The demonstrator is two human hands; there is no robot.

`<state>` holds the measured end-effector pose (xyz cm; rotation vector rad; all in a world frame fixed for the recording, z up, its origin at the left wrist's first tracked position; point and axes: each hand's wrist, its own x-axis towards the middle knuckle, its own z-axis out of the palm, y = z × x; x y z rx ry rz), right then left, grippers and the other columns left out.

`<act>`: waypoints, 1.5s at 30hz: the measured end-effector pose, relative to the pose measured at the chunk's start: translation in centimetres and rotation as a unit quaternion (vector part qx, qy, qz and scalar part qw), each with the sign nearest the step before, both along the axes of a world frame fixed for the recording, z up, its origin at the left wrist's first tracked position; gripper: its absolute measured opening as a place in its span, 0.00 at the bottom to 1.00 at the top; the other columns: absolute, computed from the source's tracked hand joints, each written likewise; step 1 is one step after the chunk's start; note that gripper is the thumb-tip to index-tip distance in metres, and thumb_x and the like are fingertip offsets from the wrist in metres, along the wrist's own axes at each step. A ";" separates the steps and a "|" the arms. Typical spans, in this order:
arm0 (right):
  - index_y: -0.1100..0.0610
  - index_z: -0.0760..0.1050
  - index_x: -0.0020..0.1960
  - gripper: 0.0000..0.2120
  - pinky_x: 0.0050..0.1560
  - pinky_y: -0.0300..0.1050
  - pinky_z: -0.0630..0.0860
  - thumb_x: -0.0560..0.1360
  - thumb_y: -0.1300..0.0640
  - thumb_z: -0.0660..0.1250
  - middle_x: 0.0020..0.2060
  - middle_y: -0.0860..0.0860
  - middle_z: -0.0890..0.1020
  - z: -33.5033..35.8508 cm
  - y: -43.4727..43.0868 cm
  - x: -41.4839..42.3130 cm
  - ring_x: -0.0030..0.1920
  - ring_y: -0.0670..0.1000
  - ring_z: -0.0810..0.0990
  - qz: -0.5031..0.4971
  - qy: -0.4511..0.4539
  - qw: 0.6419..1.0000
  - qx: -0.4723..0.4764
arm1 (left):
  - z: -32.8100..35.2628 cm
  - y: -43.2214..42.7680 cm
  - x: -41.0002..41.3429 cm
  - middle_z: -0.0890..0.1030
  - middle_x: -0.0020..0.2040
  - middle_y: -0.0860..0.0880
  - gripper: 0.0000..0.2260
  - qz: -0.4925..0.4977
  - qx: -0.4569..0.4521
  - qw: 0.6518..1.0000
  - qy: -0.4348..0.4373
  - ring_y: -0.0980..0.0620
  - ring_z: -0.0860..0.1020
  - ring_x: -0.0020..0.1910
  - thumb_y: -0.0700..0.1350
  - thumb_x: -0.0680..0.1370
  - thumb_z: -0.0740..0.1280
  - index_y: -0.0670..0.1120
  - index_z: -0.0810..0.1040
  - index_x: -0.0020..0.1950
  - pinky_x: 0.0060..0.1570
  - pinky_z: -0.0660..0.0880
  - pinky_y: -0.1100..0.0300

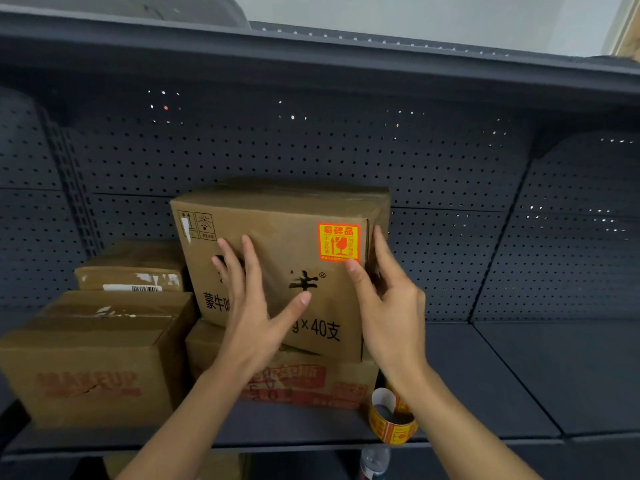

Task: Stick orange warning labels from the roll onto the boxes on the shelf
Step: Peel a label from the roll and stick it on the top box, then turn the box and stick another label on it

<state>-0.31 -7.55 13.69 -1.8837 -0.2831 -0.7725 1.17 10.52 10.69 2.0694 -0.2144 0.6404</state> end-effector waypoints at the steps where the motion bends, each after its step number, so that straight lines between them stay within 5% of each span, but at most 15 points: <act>1: 0.34 0.59 0.76 0.27 0.66 0.47 0.76 0.78 0.35 0.61 0.70 0.43 0.75 -0.4 0.2 -0.6 0.66 0.43 0.77 -0.004 -0.019 1.000 -0.015 | -0.1 0.1 0.0 0.23 0.75 0.61 0.49 -0.006 -0.014 1.000 -0.013 0.56 0.24 0.75 0.80 0.67 0.55 0.66 0.30 0.76 0.72 0.36 0.45; 7: 0.46 0.76 0.65 0.16 0.56 0.49 0.79 0.80 0.47 0.60 0.55 0.32 0.78 -2.0 -1.0 -1.2 0.56 0.45 0.80 -0.070 -0.130 0.989 -0.003 | -1.1 0.9 0.1 0.33 0.80 0.62 0.43 0.001 -0.071 0.995 -0.064 0.59 0.33 0.78 0.77 0.73 0.49 0.58 0.37 0.81 0.74 0.37 0.51; 10: 0.45 0.74 0.64 0.13 0.59 0.48 0.76 0.80 0.49 0.63 0.56 0.42 0.78 -2.0 -2.1 0.4 0.57 0.45 0.77 -0.061 -0.092 0.992 0.067 | -1.4 0.9 0.2 0.35 0.81 0.60 0.41 0.009 -0.067 0.995 -0.068 0.59 0.35 0.79 0.75 0.75 0.49 0.58 0.39 0.81 0.75 0.39 0.51; 15: 0.42 0.59 0.78 0.25 0.72 0.44 0.62 0.82 0.41 0.57 0.75 0.41 0.64 -0.9 -3.9 3.7 0.73 0.40 0.62 -0.007 0.098 0.985 0.140 | -1.0 0.1 -1.0 0.36 0.81 0.61 0.38 0.037 -0.097 0.993 -0.051 0.60 0.36 0.79 0.72 0.76 0.52 0.61 0.40 0.80 0.77 0.43 0.48; 18: 0.43 0.56 0.80 0.29 0.70 0.40 0.57 0.81 0.36 0.53 0.71 0.36 0.63 -0.7 -4.7 5.7 0.71 0.38 0.59 0.061 0.157 0.970 0.177 | -0.8 -1.4 -2.9 0.36 0.80 0.64 0.39 0.031 -0.142 0.989 -0.013 0.65 0.36 0.78 0.73 0.73 0.53 0.65 0.40 0.79 0.77 0.44 0.51; 22: 0.41 0.63 0.76 0.44 0.78 0.56 0.58 0.67 0.20 0.57 0.74 0.42 0.69 -1.4 -5.1 7.5 0.75 0.45 0.65 0.131 0.203 0.951 0.191 | 0.1 -3.3 -4.2 0.36 0.79 0.66 0.43 -0.005 -0.193 0.979 0.058 0.67 0.38 0.77 0.76 0.68 0.52 0.66 0.38 0.78 0.76 0.44 0.55; 25: 0.39 0.73 0.66 0.34 0.72 0.57 0.67 0.68 0.22 0.59 0.66 0.43 0.77 -0.9 -4.9 6.8 0.68 0.46 0.73 0.129 0.184 0.955 0.194 | 0.4 -3.5 -4.1 0.35 0.79 0.65 0.43 -0.017 -0.215 0.974 0.061 0.65 0.37 0.78 0.76 0.68 0.53 0.67 0.36 0.77 0.78 0.42 0.51; 30: 0.55 0.71 0.54 0.12 0.43 0.29 0.72 0.80 0.46 0.64 0.46 0.43 0.79 0.2 -4.1 2.3 0.43 0.34 0.77 0.131 0.047 0.973 0.183 | 0.5 -1.6 -3.7 0.56 0.82 0.53 0.38 -0.113 -0.280 0.953 -0.010 0.51 0.56 0.80 0.76 0.73 0.54 0.66 0.46 0.80 0.76 0.55 0.37; 33: 0.56 0.69 0.55 0.15 0.42 0.31 0.75 0.75 0.48 0.67 0.44 0.38 0.80 0.3 -3.9 -0.3 0.45 0.36 0.79 0.152 -0.009 0.975 0.161 | 0.9 -0.6 -4.0 0.75 0.71 0.50 0.41 -0.137 -0.288 0.948 0.009 0.52 0.74 0.70 0.77 0.73 0.52 0.55 0.61 0.79 0.70 0.71 0.43; 36: 0.53 0.65 0.55 0.19 0.45 0.35 0.77 0.71 0.45 0.68 0.47 0.37 0.79 -0.1 -3.6 -2.3 0.48 0.39 0.79 0.178 -0.038 0.973 0.142 | 1.7 0.1 -4.1 0.87 0.48 0.57 0.28 -0.116 -0.332 0.936 0.030 0.60 0.84 0.50 0.66 0.79 0.45 0.64 0.86 0.47 0.48 0.81 0.64; 39: 0.47 0.61 0.54 0.25 0.54 0.48 0.78 0.70 0.37 0.71 0.60 0.46 0.72 -0.8 -2.4 -3.3 0.59 0.49 0.76 0.169 -0.052 0.977 0.121 | 2.4 1.2 -3.0 0.86 0.36 0.55 0.35 -0.094 -0.361 0.925 0.074 0.60 0.84 0.37 0.53 0.85 0.42 0.55 0.86 0.34 0.43 0.76 0.57; 42: 0.45 0.60 0.54 0.27 0.60 0.67 0.72 0.69 0.33 0.70 0.65 0.53 0.66 -1.6 -1.5 -3.1 0.66 0.59 0.70 0.133 -0.040 0.983 0.124 | 2.3 2.0 -1.3 0.85 0.33 0.54 0.27 -0.084 -0.380 0.914 0.114 0.55 0.83 0.37 0.53 0.85 0.44 0.46 0.80 0.43 0.45 0.73 0.53; 45: 0.47 0.59 0.55 0.29 0.60 0.69 0.72 0.70 0.33 0.70 0.67 0.52 0.65 -2.3 -0.9 -2.8 0.67 0.60 0.70 0.123 -0.039 0.982 0.136 | 2.4 2.3 -0.5 0.85 0.34 0.53 0.25 -0.094 -0.378 0.912 0.131 0.49 0.80 0.45 0.54 0.85 0.44 0.46 0.78 0.46 0.50 0.74 0.49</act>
